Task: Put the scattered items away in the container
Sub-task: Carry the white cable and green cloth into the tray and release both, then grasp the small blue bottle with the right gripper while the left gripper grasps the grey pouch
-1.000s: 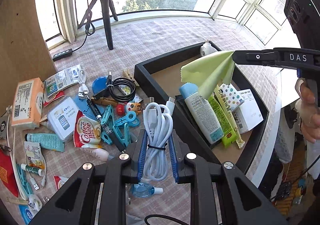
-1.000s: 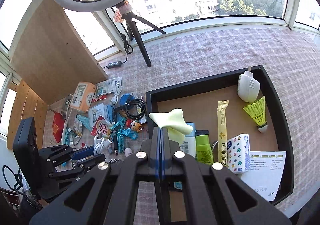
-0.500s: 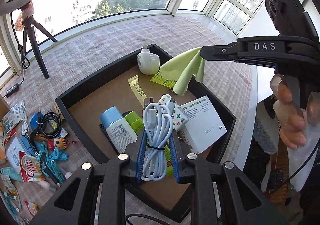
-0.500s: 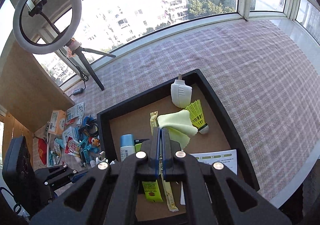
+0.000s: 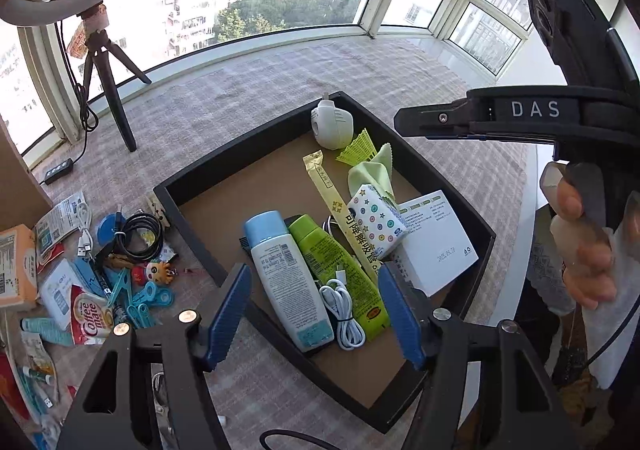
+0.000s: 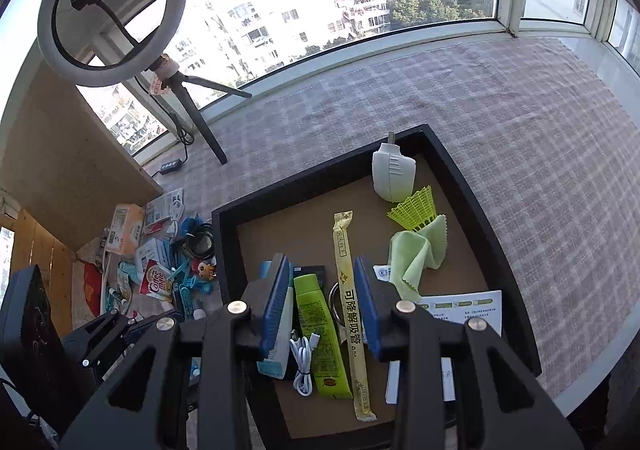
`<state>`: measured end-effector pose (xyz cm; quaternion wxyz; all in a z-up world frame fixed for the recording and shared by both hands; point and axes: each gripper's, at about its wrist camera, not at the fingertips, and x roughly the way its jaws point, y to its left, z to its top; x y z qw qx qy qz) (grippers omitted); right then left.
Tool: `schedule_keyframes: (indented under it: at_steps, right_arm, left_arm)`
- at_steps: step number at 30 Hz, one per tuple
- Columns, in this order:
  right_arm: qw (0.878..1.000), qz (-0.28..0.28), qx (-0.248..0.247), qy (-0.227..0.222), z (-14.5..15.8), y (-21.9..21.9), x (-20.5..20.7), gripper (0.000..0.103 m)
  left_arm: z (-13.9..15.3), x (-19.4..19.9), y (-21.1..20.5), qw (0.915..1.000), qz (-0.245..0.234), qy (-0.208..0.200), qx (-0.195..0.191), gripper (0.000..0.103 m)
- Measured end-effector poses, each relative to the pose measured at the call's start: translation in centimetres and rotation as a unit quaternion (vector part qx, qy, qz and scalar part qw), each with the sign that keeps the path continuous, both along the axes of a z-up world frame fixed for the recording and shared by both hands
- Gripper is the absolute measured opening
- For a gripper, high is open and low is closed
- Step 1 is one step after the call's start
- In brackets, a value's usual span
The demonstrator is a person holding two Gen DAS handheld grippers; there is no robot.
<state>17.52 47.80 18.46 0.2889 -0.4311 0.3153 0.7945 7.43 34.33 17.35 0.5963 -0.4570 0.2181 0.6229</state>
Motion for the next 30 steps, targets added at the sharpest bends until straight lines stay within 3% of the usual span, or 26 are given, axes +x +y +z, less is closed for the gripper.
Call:
schedule_keyframes:
  at_steps: [7, 16, 24, 30]
  right_arm:
    - [0.998, 0.060, -0.014, -0.002, -0.7, -4.5, -3.0, 0.033]
    - [0.987, 0.158, -0.033, -0.023, -3.4, -12.2, -7.4, 0.033]
    - [0.969, 0.228, -0.074, -0.061, -8.9, -18.2, -10.8, 0.033]
    - [0.950, 0.289, -0.048, -0.108, -12.4, -21.7, -12.4, 0.033]
  left_arm:
    - [-0.1, -6.5, -6.8, 0.9981, 0.054, 0.024, -0.018, 0.062]
    - [-1.9, -14.2, -16.7, 0.9881, 0.145, 0.027, -0.045, 0.060]
    - [-6.4, -13.3, -20.2, 0.9860, 0.143, 0.004, -0.085, 0.060]
    - [-9.9, -10.6, -20.6, 0.9808, 0.150, -0.037, -0.119, 0.062]
